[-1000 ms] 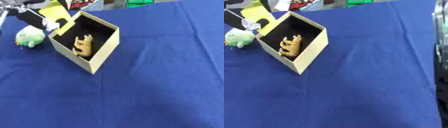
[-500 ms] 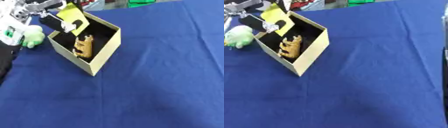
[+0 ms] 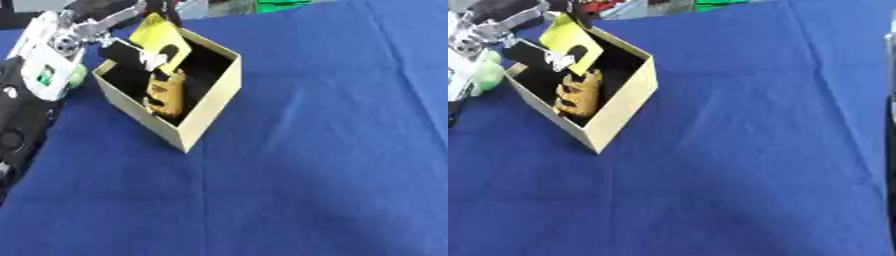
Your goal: Pick up objects on the table and place them in the box.
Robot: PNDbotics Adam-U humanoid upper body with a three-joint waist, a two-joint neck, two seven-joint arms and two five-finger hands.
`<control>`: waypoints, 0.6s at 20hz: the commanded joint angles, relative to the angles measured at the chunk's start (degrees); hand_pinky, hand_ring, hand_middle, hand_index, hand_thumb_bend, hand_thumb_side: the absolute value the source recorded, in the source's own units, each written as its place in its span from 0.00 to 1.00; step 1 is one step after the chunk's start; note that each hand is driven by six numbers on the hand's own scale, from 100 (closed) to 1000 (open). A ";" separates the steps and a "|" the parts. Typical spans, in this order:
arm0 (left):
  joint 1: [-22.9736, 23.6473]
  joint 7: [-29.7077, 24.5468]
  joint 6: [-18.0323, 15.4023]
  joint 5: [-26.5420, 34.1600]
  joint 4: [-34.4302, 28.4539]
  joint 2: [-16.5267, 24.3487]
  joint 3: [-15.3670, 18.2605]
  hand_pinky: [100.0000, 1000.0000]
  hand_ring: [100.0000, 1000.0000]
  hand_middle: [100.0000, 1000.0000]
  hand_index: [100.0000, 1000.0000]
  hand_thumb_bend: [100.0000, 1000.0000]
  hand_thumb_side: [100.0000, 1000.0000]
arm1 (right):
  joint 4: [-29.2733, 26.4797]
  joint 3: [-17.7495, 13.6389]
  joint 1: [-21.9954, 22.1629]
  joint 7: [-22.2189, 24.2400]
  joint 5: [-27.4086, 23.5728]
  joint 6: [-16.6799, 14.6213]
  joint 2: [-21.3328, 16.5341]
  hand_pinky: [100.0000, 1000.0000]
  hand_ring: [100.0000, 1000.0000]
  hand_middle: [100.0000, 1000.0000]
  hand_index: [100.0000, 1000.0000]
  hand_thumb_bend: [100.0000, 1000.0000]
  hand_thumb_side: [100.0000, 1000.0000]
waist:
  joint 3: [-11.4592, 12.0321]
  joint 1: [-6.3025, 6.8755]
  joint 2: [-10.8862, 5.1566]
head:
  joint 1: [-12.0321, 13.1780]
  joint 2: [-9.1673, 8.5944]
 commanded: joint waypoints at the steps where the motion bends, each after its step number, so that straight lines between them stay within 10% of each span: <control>1: -0.51 0.93 -1.06 -1.93 0.24 0.82 -0.03 0.73 0.74 0.67 0.78 0.26 0.40 | -1.36 -0.26 -1.24 0.06 -0.24 -0.14 -0.30 0.93 0.98 0.73 0.92 0.00 0.68 | -0.02 -0.28 -1.28 | 0.05 -0.35; 12: 0.94 4.72 -3.44 -8.71 2.00 0.48 0.24 0.84 0.88 0.83 0.96 0.85 0.82 | -1.55 -0.54 -0.77 0.30 -0.36 0.00 -0.06 0.93 0.99 0.73 0.92 0.00 0.68 | 0.18 -0.58 -1.52 | -0.06 -0.24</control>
